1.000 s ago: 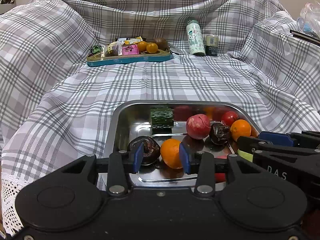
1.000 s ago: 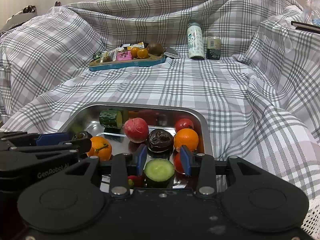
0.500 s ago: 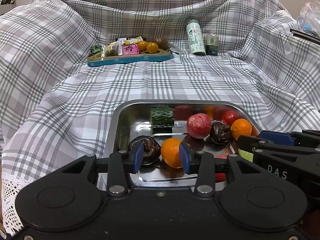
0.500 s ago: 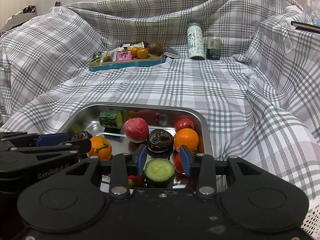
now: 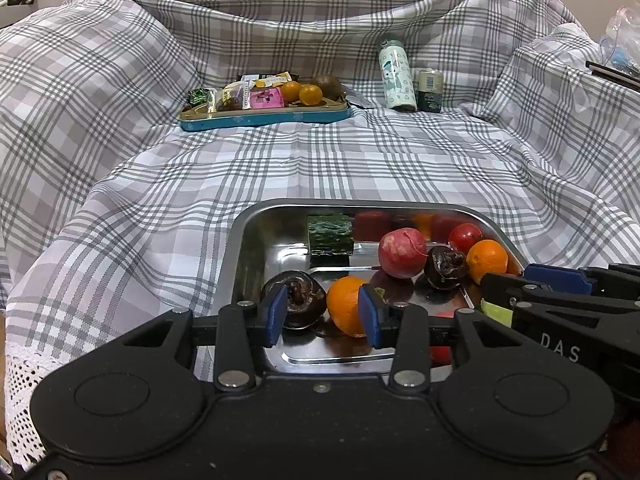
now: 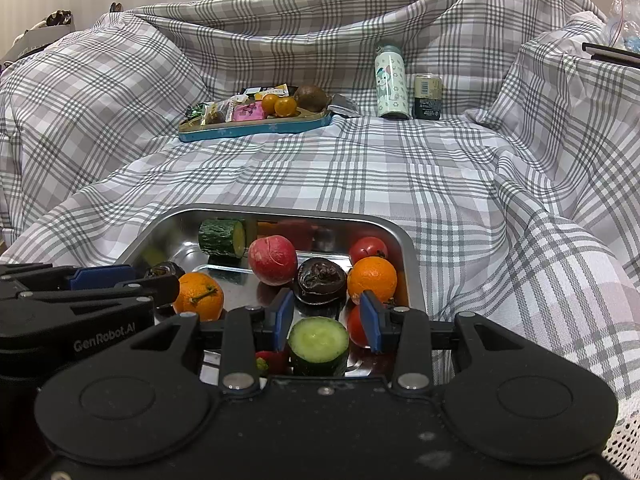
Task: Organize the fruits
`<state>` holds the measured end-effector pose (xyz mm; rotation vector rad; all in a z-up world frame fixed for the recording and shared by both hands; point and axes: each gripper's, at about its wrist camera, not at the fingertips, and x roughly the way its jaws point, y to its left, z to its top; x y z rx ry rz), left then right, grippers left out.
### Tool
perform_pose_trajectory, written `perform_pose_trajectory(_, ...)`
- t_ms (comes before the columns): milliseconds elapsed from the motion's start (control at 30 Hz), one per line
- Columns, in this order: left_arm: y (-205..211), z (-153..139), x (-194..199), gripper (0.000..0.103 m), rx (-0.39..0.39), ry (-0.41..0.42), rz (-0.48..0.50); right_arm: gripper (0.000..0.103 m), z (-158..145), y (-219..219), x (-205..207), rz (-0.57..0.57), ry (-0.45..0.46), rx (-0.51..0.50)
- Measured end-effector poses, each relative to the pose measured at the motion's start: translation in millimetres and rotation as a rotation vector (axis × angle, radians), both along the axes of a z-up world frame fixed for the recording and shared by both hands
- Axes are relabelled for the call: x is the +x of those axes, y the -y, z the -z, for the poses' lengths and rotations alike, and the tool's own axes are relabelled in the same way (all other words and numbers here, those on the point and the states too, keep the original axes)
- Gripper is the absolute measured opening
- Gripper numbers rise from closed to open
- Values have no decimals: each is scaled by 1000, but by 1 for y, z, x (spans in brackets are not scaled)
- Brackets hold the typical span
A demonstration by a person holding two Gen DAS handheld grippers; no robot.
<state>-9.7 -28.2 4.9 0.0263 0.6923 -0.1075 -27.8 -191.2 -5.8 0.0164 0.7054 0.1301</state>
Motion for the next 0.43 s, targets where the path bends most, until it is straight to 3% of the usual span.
perform_pose_trajectory(433, 1, -7, -7, 49, 22, 52, -11, 40, -2, 2, -2, -5, -3, -1)
